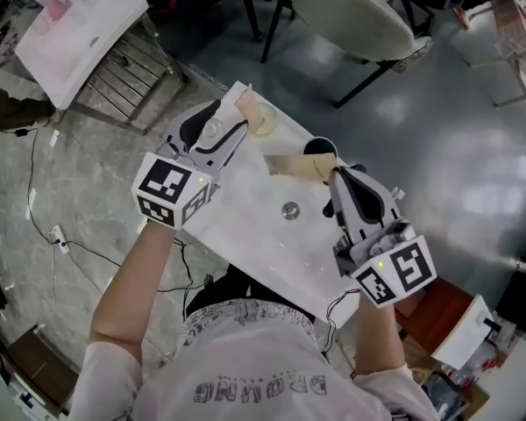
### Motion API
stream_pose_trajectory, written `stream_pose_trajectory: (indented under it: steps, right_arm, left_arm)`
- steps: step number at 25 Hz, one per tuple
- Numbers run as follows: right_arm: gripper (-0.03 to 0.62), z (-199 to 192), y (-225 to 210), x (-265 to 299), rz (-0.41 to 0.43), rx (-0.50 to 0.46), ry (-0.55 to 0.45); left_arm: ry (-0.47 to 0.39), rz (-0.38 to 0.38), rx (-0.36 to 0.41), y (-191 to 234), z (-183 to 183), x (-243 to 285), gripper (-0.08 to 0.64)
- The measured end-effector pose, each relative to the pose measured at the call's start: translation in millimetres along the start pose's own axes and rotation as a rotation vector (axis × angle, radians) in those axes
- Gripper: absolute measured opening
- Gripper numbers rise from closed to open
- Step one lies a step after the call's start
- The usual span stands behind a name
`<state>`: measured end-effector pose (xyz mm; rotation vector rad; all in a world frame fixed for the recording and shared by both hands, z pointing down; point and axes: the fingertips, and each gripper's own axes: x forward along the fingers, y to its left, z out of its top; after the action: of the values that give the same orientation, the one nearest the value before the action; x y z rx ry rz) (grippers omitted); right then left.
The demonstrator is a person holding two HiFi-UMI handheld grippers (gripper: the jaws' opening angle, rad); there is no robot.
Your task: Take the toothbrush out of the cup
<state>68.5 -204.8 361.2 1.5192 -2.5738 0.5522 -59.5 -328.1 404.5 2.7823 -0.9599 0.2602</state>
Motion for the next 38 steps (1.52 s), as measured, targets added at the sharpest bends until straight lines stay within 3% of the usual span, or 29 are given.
stream_pose_trajectory:
  steps: [24,38]
  right_arm:
    - [0.009,-17,-19,24,-0.005,0.05,0.026]
    - [0.009,-21,-22,24,-0.017,0.064,0.029]
  left_arm:
    - [0.047,-0.026,-0.011,18,-20,42,0.23]
    - [0.067,-0.031,-0.012,17,-26,47,0.122]
